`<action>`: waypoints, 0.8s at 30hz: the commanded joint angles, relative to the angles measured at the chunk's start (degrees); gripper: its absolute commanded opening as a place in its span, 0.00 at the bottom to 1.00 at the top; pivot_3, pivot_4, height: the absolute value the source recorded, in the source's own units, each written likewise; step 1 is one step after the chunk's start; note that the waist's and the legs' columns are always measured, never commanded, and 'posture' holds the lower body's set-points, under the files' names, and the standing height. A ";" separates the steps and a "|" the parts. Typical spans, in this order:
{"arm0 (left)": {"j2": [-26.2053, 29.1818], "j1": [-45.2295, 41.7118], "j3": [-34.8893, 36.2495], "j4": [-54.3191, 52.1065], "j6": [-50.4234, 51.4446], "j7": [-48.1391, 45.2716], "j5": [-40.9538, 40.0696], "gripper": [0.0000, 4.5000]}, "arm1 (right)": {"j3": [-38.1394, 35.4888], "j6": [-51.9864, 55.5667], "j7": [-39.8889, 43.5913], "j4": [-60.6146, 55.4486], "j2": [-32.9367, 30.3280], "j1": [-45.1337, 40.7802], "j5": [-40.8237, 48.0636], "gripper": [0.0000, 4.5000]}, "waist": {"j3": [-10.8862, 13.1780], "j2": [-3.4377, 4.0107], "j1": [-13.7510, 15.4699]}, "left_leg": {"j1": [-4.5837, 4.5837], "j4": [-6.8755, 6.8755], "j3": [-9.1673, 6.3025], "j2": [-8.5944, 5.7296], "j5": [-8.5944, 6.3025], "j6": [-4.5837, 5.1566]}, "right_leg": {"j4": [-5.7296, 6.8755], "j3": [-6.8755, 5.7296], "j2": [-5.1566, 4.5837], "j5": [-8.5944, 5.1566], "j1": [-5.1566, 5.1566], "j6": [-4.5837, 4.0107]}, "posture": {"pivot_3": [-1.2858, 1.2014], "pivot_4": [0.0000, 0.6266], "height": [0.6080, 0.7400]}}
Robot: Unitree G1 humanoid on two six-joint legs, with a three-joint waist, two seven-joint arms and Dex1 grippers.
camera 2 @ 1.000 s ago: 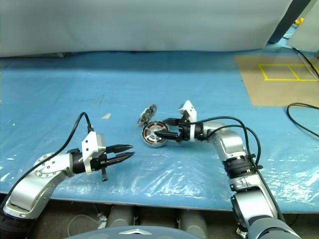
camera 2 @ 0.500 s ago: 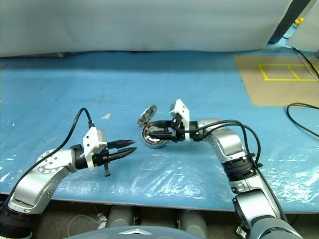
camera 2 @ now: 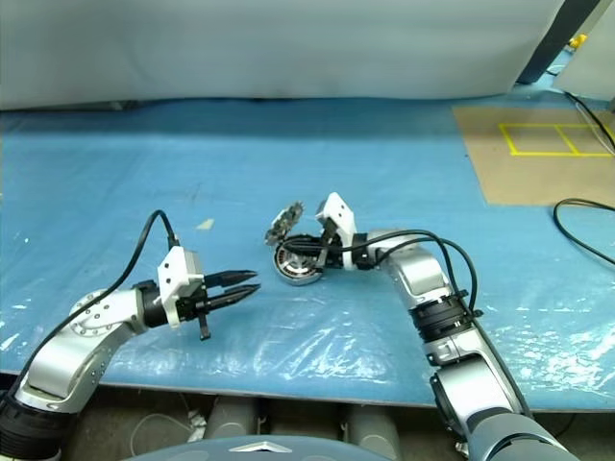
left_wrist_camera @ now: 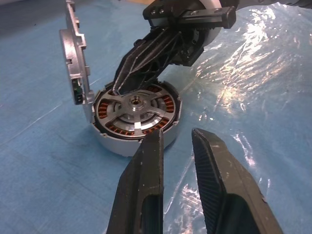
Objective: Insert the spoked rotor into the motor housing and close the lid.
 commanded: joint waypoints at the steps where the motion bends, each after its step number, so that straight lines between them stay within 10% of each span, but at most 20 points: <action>1: -0.37 -2.02 2.30 2.35 -1.89 1.44 0.95 0.21 | 2.49 -4.41 -0.35 2.40 -0.69 -0.02 -4.22 0.01 | 0.00 0.00 0.00 | 0.00 0.00 0.00 0.00 0.00 0.00 | 0.00 0.00 0.00 0.00 0.00 0.00 | 0.52 0.24 1.00; 24: -13.68 -35.68 1.95 42.33 -8.11 -3.12 2.67 0.21 | -4.21 6.49 5.85 -15.78 -11.74 12.34 6.52 0.01 | -0.06 -0.11 0.75 | -0.07 0.07 -0.09 -0.04 0.00 0.00 | 0.06 -0.10 -0.01 0.14 0.07 0.22 | 0.52 0.24 1.00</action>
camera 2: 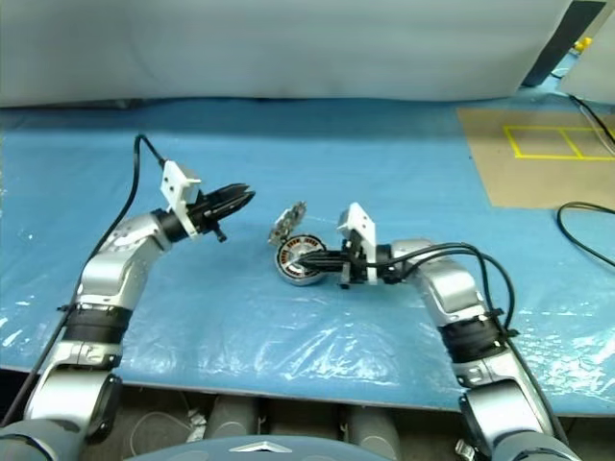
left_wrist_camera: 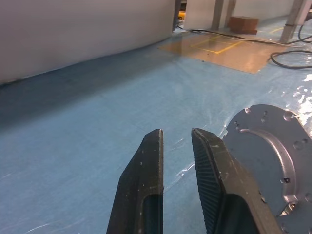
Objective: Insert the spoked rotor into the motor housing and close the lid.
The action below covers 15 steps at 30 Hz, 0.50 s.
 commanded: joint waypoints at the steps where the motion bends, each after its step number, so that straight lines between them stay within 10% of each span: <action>1: -1.62 -3.43 -1.66 5.38 -3.02 -3.27 1.42 0.21 | 0.30 -1.69 0.26 -2.14 -2.38 2.95 -1.01 0.01 | 0.00 0.00 0.01 | -0.01 0.00 0.00 0.00 0.00 0.00 | -0.01 0.00 0.00 0.00 -0.01 0.00 | 0.52 0.24 1.00; 15: -9.51 -11.74 -5.07 22.09 -11.66 -10.78 6.29 0.21 | 0.75 2.35 -6.17 -10.31 -3.70 9.48 -1.85 0.01 | 0.02 -0.02 0.89 | -0.25 -0.09 -0.21 -0.04 0.01 0.01 | -0.43 -0.11 -0.01 0.09 0.01 0.14 | 0.52 0.24 1.00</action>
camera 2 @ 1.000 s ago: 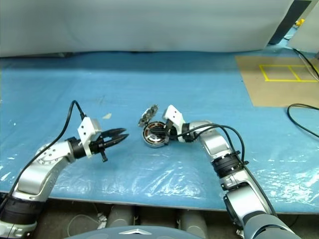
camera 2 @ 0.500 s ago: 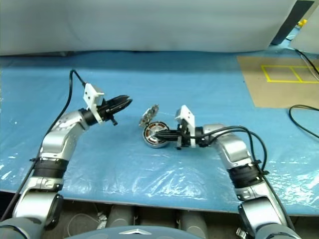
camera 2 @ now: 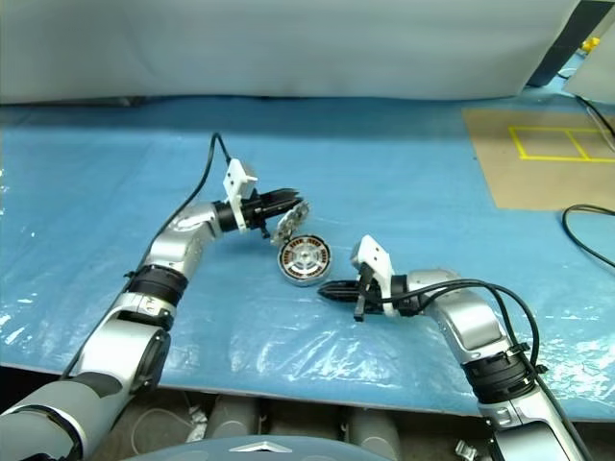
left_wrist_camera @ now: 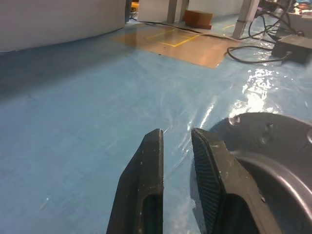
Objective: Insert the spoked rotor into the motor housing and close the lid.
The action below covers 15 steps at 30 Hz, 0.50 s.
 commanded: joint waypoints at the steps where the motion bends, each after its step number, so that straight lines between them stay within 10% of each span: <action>1: -0.39 -0.03 -1.26 -0.23 -2.01 -3.19 1.09 0.21 | -0.93 0.77 -1.66 -3.38 -1.01 1.27 0.60 0.01 | 0.00 0.00 0.34 | 0.00 -0.02 -0.03 0.00 0.00 0.00 | 0.00 -0.02 0.00 0.00 0.00 0.00 | 0.52 0.24 1.00; 15: -1.12 5.57 -5.36 -12.11 -0.54 -8.43 2.12 0.21 | -4.95 7.09 -2.32 -12.13 -8.08 3.46 6.14 0.01 | 0.00 0.00 0.56 | 0.00 -0.07 -0.53 -0.05 0.00 -0.01 | -0.08 -0.08 -0.06 0.02 0.10 0.03 | 0.52 0.24 1.00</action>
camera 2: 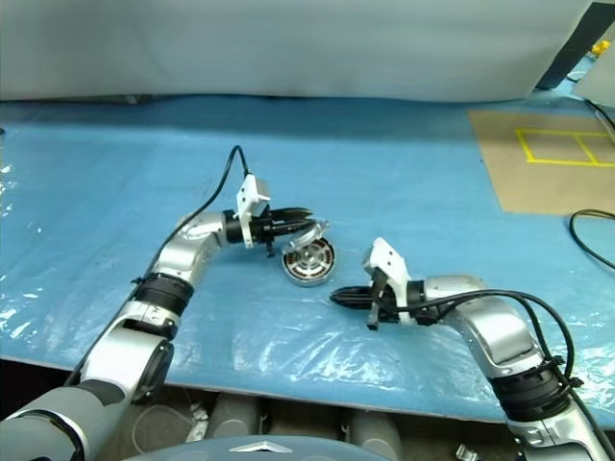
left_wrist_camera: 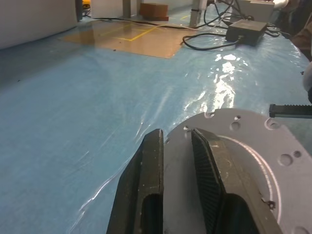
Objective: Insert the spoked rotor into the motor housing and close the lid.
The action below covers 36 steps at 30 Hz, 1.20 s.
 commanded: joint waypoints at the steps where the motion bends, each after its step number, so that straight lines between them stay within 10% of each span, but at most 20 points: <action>1: -0.09 2.09 -3.01 -5.38 -0.26 -1.93 0.82 0.21 | -2.01 0.10 -1.09 -1.86 -0.44 -0.41 1.36 0.01 | 0.00 0.00 -0.02 | 0.00 0.00 0.00 -0.01 0.00 0.00 | 0.00 0.00 0.00 0.00 0.00 0.00 | 0.52 0.24 1.00; 22: 7.10 10.56 -12.03 -10.37 -3.16 -8.89 6.77 0.21 | 0.84 -0.85 -4.43 -0.91 1.98 -2.22 0.17 0.01 | -0.04 0.08 -0.28 | 0.29 -0.12 0.00 -0.03 0.00 0.00 | 0.00 0.02 -0.02 -0.02 0.19 -0.02 | 0.52 0.24 1.00; 36: 10.39 14.87 -5.80 -25.42 5.79 -5.28 -1.54 0.21 | 0.84 -3.53 -2.39 2.50 2.27 -4.29 0.06 0.01 | -0.05 0.10 -0.49 | 0.32 -0.29 0.09 -0.12 0.01 0.01 | -0.03 0.03 -0.17 -0.11 0.12 -0.17 | 0.52 0.24 1.00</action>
